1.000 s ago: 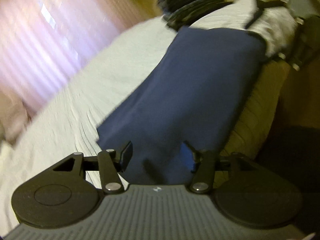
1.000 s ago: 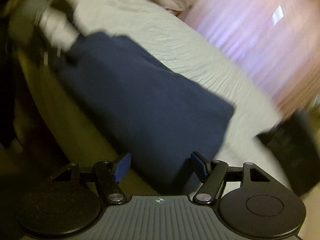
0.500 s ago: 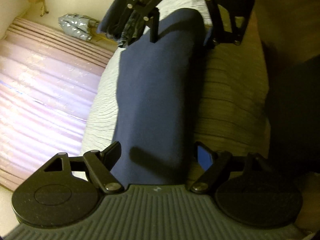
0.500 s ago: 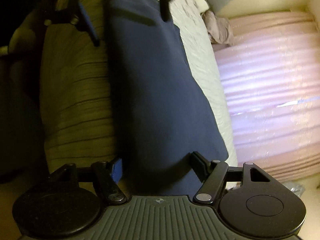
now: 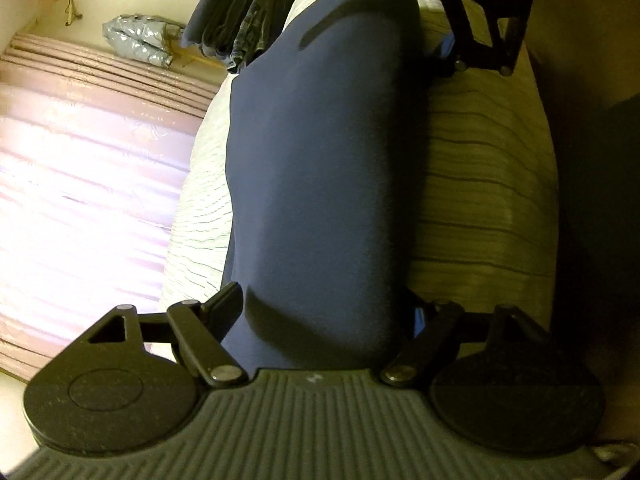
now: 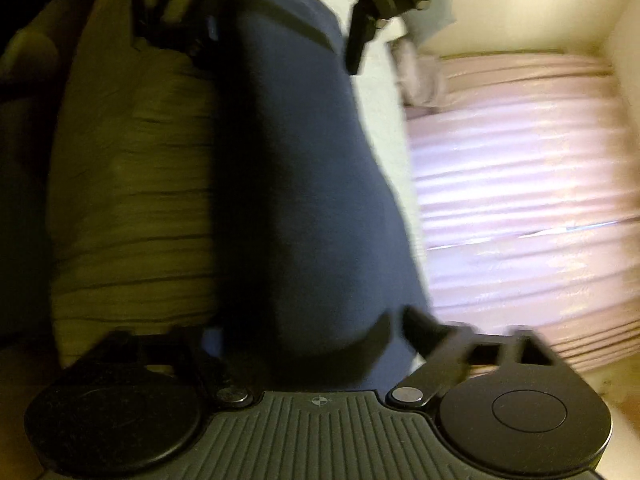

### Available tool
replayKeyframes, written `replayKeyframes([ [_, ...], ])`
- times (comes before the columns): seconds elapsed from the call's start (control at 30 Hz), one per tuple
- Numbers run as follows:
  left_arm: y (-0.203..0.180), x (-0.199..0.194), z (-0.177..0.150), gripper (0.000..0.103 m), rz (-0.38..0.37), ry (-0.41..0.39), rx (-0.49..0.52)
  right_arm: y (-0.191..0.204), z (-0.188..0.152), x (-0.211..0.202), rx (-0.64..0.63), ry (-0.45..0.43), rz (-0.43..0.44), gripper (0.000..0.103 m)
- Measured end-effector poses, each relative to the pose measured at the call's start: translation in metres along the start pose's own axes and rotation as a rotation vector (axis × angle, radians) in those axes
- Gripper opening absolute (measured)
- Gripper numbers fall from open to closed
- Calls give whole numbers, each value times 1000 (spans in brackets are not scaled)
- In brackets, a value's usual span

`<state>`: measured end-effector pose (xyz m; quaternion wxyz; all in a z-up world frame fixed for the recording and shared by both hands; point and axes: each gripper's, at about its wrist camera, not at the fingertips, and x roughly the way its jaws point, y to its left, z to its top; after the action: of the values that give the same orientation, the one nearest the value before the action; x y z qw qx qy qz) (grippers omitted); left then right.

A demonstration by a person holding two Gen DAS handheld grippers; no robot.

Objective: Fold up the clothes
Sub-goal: 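Grasp the folded navy top's sides with both grippers, then lift the folded top with both grippers and carry it to the clothes stack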

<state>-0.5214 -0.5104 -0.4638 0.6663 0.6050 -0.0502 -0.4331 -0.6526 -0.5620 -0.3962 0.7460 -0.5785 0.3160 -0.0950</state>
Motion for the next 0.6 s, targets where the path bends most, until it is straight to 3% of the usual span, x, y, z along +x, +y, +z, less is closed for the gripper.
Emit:
replayKeyframes([
  [0.27,-3,-4,5,69,0,14,-33,-19,-8,5,73,-2,48,96],
  [0.6,4,-7,-5,71,-46,-11,-48,-45,-16,10,192,4,135,41],
])
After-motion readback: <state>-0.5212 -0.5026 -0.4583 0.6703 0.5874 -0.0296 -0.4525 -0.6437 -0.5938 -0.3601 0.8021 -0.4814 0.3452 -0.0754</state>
